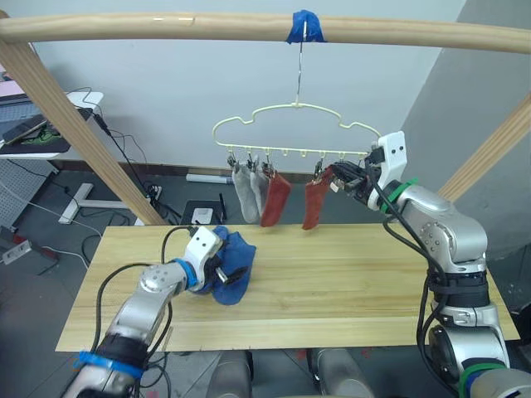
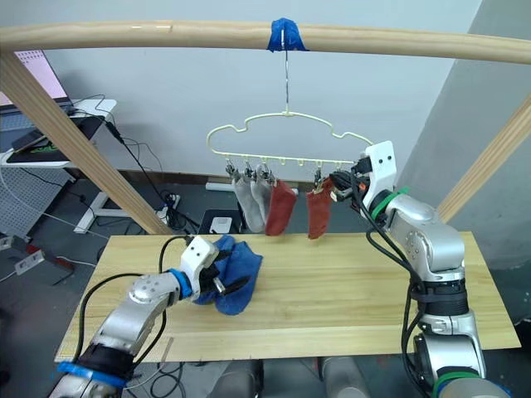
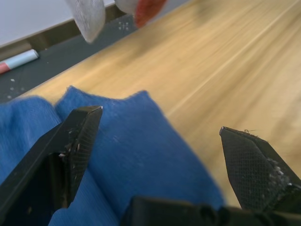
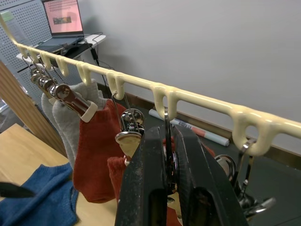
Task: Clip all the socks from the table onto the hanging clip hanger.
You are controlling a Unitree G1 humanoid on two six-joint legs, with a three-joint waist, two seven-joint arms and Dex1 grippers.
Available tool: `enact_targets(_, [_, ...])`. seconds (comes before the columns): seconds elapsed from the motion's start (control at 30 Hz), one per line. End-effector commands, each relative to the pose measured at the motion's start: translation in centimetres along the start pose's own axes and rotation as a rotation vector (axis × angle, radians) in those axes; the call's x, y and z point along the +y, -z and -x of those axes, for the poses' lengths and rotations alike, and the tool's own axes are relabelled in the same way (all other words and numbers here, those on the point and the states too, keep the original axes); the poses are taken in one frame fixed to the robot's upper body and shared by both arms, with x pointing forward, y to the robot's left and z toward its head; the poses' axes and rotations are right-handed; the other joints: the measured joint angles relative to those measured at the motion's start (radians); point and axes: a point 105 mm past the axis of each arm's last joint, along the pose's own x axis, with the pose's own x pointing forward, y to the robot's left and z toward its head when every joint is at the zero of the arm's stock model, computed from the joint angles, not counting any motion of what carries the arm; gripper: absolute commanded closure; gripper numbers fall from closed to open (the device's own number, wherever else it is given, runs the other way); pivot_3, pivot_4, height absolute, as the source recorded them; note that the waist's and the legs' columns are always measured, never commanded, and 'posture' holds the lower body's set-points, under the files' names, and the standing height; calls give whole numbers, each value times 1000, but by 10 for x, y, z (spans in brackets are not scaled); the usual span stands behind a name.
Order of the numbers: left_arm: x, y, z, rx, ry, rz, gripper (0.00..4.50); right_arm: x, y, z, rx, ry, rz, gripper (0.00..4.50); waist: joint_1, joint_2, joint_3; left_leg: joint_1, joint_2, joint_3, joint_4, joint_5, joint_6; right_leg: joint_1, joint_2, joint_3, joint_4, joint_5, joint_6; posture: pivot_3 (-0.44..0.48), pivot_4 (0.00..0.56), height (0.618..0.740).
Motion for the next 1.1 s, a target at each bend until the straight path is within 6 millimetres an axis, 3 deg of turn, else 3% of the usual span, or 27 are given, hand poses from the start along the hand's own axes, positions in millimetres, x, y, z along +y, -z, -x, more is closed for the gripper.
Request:
enact_targets(0.03, [4, 6, -9, 3, 34, -53, 0, 3, -7, -1, -15, -18, 6, 4492, -1, 0, 0, 0, 0, 0, -1, 0, 0, 0, 0, 0, 0, 0, 0, -96, 194, 740])
enact_targets(0.23, [3, 15, -30, 91, 161, -215, 0, 6, -6, 2, -19, -6, -13, 4492, -3, 0, 0, -2, 0, 0, -1, 0, 0, -1, 0, 0, -1, 2, -3, -124, 196, 740])
enact_targets(0.43, [1, 32, -32, 189, 237, -194, 0, 3, -7, 5, -21, 21, -23, 4492, -7, 0, 0, -3, 0, 0, 0, 0, 0, -1, 0, 0, -1, 0, 0, -148, 196, 740])
enact_targets(0.7, [-5, 31, -31, 148, 272, -148, 1527, -1, -9, 7, -33, 52, -34, 4500, -26, 0, 0, -2, 0, 0, 0, 0, 0, -1, 0, 0, 0, 0, 1, -152, 188, 740])
enact_targets(0.87, [-14, 17, -35, 49, 286, -151, 2605, -3, -9, 6, -36, 59, -38, 4500, -27, 0, 0, -2, 0, 0, 0, 0, 0, -1, 0, 0, 0, 0, 1, -146, 185, 740])
enact_targets(1.07, [-33, -2, -34, -74, 328, -161, 4399, -3, -9, 4, -38, 57, -35, 4500, -28, 0, 0, -2, 0, -1, 0, 0, 0, -1, 0, 0, 0, 0, 1, -135, 176, 740])
enact_targets(1.1, [-36, -7, -33, -97, 330, -161, 4458, -2, -9, 4, -38, 56, -35, 4500, -28, 0, 0, -2, 0, -1, 0, 0, 0, -1, 0, -1, 0, 0, 1, -135, 176, 740])
